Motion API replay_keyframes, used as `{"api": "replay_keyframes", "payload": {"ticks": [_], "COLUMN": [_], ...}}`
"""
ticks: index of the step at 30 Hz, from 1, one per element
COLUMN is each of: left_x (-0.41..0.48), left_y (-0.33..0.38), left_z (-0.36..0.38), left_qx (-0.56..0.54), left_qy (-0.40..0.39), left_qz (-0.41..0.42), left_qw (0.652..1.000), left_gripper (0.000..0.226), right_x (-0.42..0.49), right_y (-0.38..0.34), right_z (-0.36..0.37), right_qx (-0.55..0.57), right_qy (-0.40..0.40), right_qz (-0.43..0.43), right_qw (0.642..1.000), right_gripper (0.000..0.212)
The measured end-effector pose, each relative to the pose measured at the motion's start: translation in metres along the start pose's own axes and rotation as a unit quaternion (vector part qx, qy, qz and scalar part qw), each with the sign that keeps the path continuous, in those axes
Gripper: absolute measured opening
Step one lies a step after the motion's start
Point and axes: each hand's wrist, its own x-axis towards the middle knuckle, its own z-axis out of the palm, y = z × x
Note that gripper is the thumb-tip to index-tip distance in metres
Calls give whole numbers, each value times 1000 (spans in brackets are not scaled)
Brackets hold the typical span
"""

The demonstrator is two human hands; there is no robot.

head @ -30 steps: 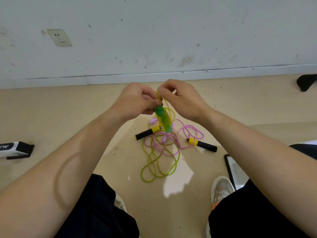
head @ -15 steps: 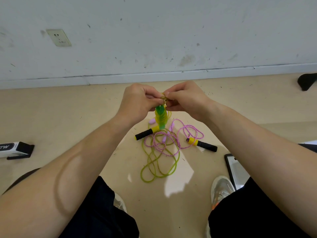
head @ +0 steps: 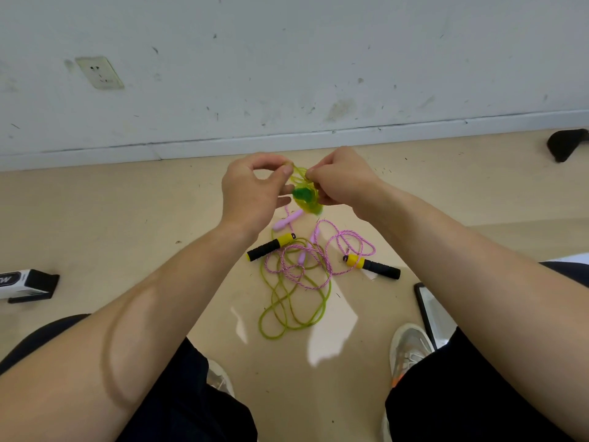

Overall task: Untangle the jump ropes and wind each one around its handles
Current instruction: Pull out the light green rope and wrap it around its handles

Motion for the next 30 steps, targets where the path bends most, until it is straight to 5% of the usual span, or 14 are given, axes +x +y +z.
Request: {"api": "replay_keyframes", "payload": {"ticks": [12,18,30], "left_x": [6,12,12], "left_y": [5,-6,-3], "left_z": [-10,-11,-7], "left_qx": [52,171,106], "left_qy": [4,30,-8], "left_qz": [-4,77,29], "left_qw": [999,982,994], "left_gripper": [7,10,15], "right_x": [-8,-12,-9], "right_y": [13,9,23], "right_z": [14,16,30], "right_qx": [-131,-136,-224], "right_qy": [19,0,55], "right_qz": [-224,-229,-240], "right_qw": [966,964,943], "right_gripper": [10,20,24]}}
